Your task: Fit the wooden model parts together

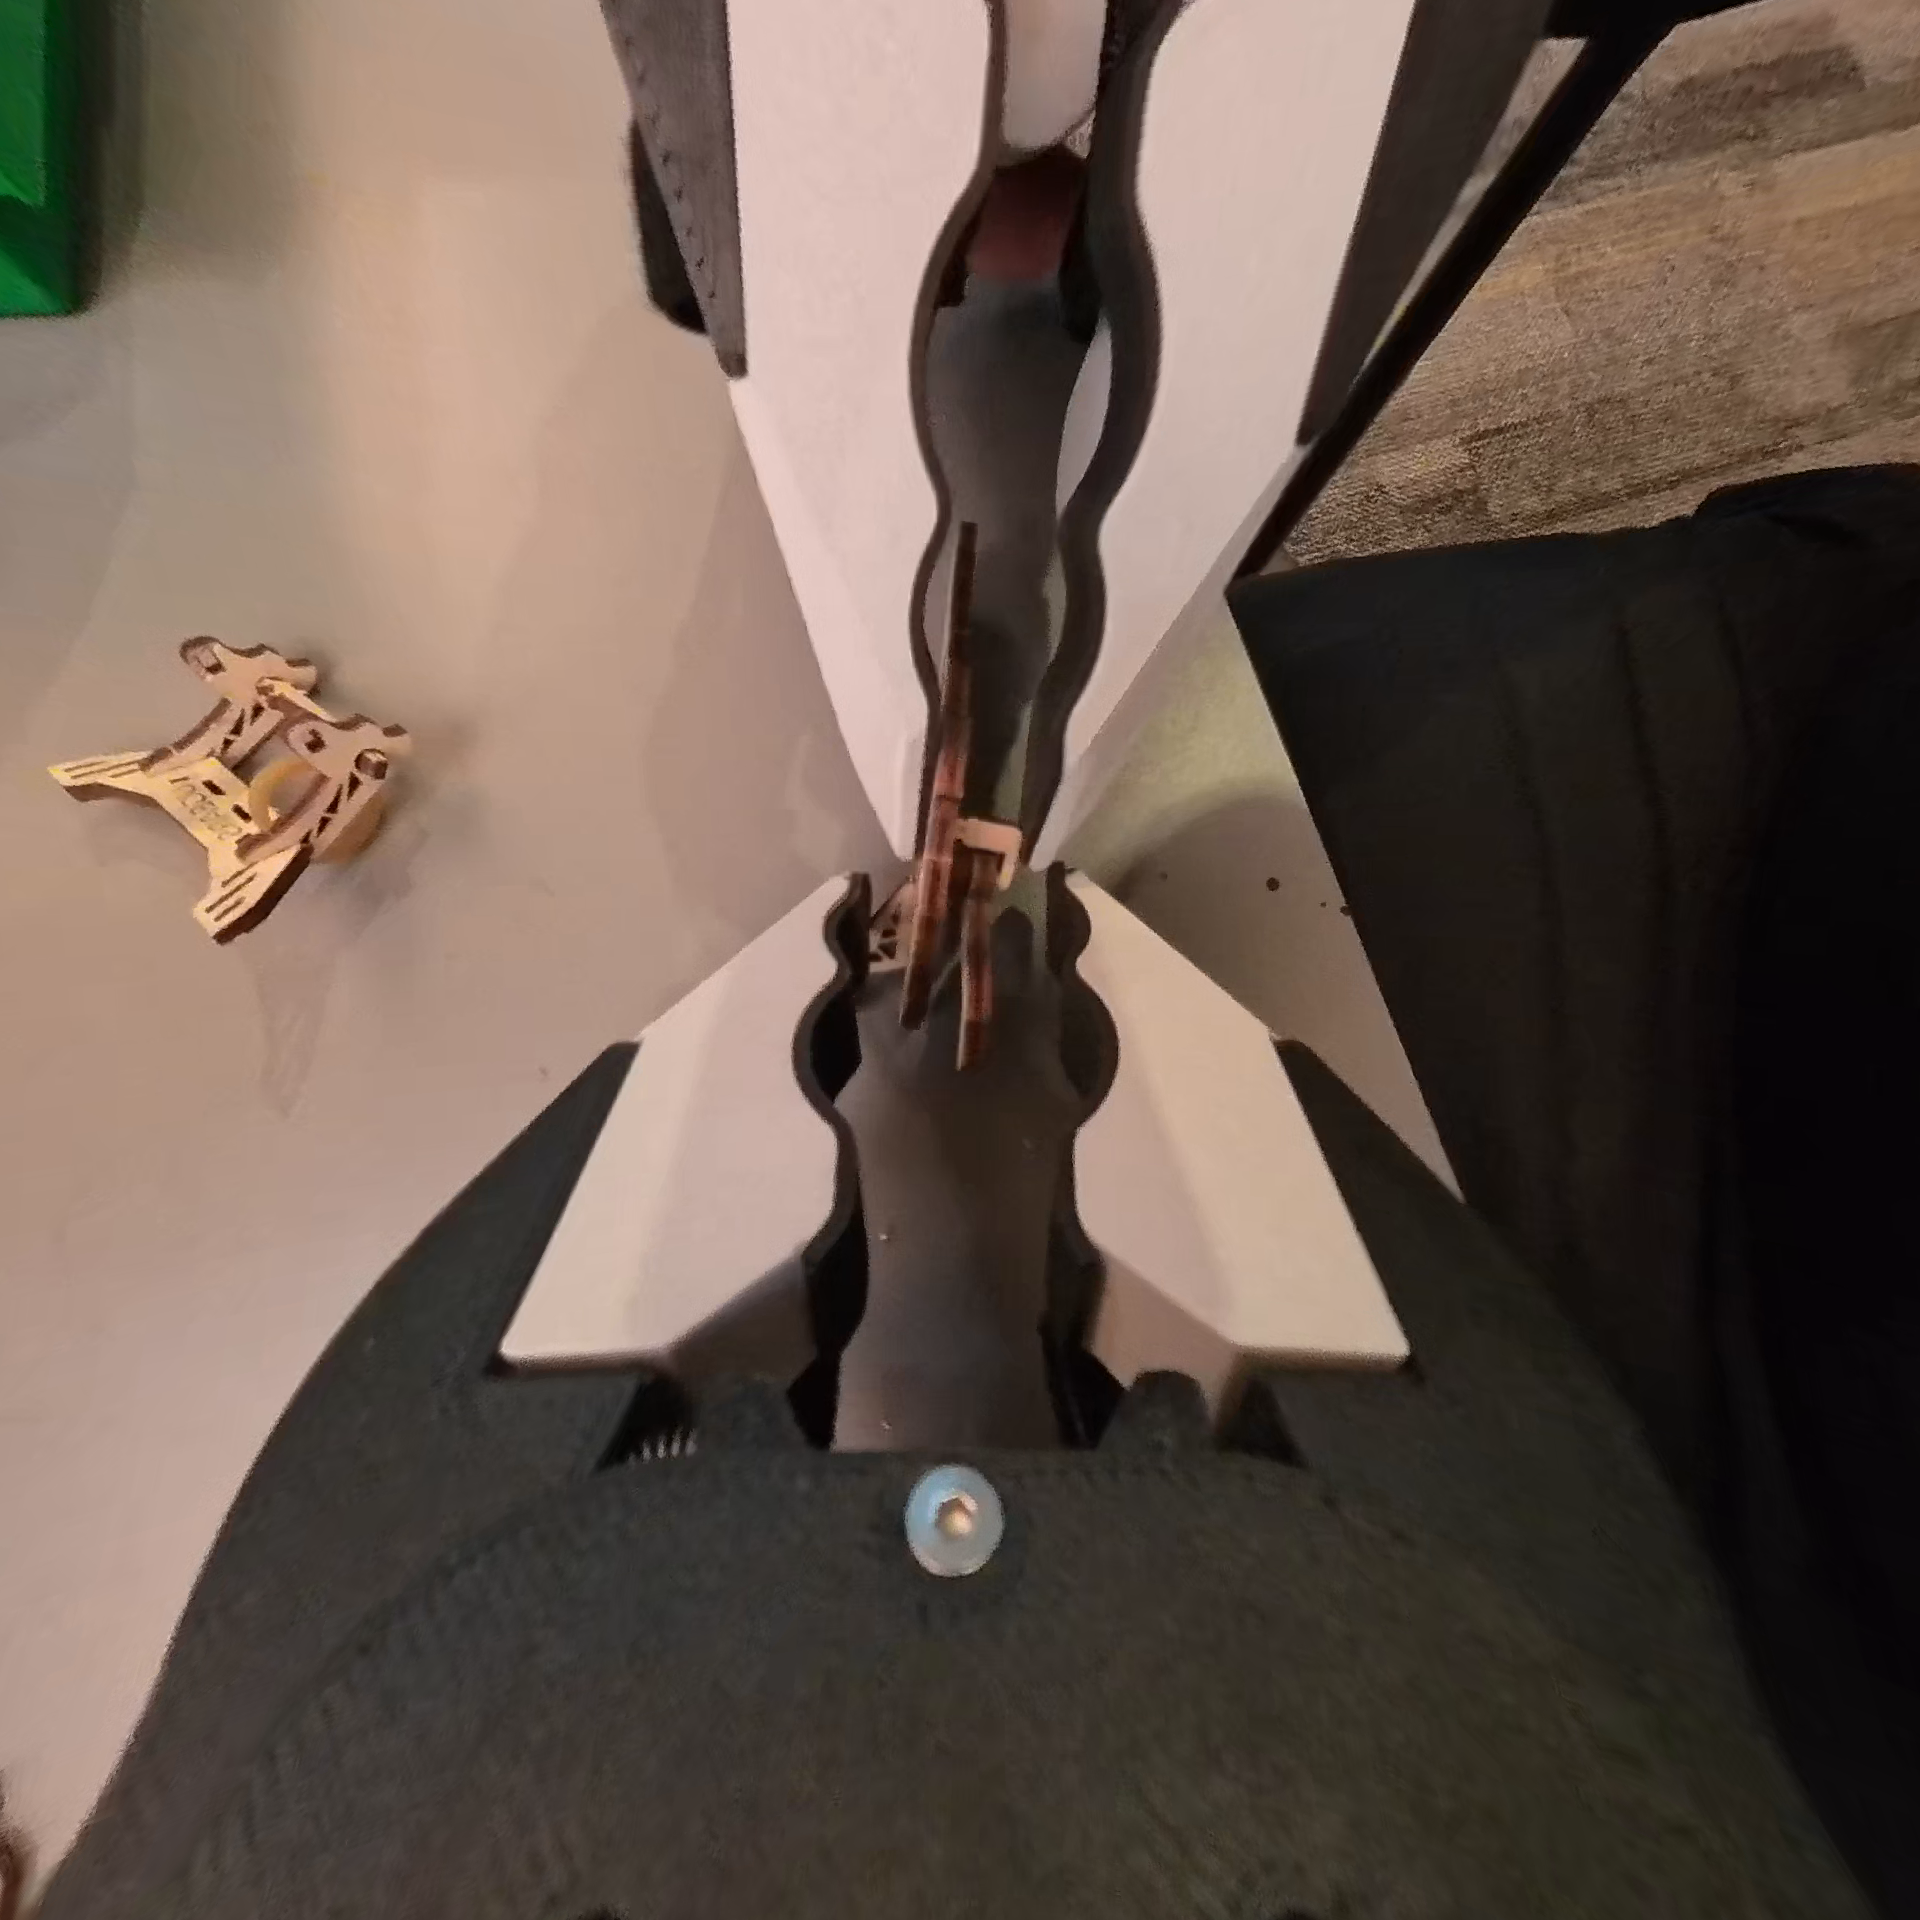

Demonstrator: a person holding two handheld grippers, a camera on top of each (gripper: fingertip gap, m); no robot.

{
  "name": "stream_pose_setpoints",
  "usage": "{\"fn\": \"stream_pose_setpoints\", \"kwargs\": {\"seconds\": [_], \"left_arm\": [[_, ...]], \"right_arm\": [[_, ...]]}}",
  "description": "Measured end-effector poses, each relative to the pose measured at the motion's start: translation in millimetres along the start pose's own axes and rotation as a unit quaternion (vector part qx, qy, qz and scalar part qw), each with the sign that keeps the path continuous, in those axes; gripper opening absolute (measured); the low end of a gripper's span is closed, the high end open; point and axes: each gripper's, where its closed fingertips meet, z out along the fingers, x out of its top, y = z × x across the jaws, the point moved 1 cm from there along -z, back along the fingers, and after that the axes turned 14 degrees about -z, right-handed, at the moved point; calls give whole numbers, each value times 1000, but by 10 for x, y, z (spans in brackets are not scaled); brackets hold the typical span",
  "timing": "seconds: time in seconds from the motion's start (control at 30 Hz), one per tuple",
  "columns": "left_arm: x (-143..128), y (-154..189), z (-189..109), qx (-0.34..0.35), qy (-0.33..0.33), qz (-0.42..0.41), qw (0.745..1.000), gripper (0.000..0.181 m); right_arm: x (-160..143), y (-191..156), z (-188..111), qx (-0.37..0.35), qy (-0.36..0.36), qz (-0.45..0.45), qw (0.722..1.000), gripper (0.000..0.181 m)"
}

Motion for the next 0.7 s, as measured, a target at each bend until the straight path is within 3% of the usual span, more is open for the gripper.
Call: {"fn": "stream_pose_setpoints", "kwargs": {"seconds": [0.47,0.7], "left_arm": [[38,-59,36,92,-2,99,991,13],[52,-76,41,112,1,114,987,13]], "right_arm": [[-13,29,-24,23,29,45,998,12],[-13,30,-35,33,42,63,997,11]]}}
